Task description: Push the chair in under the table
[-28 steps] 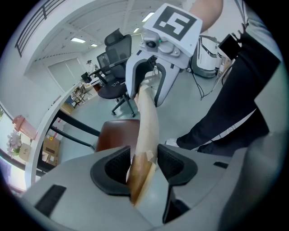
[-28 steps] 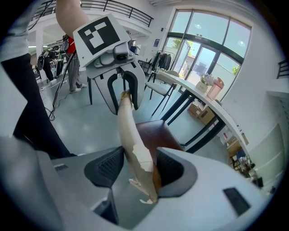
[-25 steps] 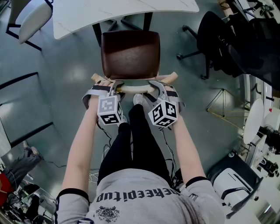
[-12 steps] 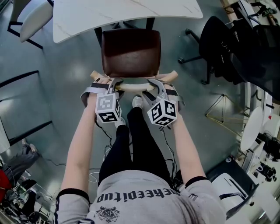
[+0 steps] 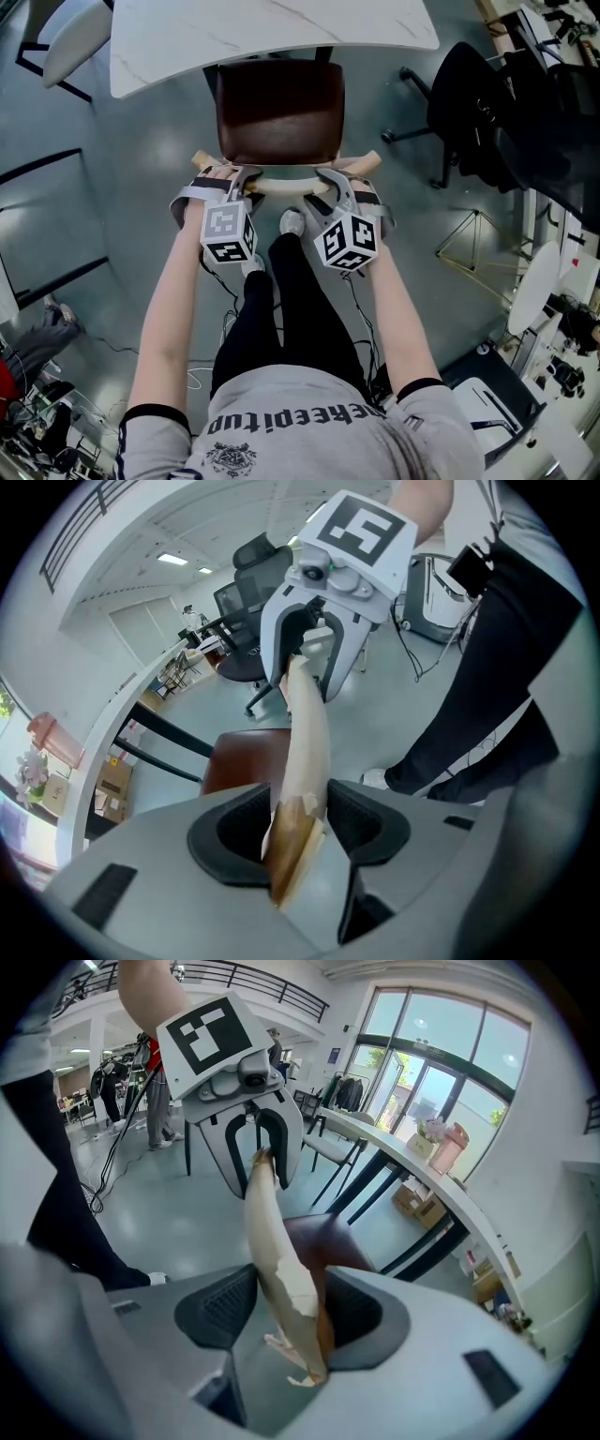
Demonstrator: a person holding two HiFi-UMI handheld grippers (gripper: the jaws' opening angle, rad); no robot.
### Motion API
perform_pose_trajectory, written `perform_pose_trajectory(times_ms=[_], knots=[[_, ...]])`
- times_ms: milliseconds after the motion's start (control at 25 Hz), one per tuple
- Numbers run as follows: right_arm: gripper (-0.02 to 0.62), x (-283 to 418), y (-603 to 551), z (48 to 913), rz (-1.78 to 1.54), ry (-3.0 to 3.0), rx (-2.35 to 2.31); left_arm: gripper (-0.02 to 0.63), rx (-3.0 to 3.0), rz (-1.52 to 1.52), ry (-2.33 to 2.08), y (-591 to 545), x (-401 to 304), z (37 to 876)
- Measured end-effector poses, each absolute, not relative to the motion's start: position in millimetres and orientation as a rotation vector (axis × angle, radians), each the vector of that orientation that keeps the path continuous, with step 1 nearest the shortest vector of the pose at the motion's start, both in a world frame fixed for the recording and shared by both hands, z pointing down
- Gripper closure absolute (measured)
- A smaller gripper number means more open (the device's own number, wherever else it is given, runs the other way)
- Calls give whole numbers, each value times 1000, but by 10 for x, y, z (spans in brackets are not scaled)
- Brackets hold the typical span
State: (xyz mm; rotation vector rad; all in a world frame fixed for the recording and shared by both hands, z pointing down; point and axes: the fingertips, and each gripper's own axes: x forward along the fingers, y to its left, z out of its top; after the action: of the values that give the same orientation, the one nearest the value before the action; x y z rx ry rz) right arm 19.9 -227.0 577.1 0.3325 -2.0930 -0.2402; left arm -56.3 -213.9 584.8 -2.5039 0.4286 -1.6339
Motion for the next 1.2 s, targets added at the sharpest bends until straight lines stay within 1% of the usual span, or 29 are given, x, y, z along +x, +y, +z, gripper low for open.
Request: perform_pose_trajectory(times_ms=[640,1200], knots=[[359,221,-2634,5768,-262,-2096,304,410,-2510,-1633,459,-2476,-533,5835],[353,403,-2833,5786,-292,-2074,273,413,-2507,-1604,520,-2606,-333,5823]])
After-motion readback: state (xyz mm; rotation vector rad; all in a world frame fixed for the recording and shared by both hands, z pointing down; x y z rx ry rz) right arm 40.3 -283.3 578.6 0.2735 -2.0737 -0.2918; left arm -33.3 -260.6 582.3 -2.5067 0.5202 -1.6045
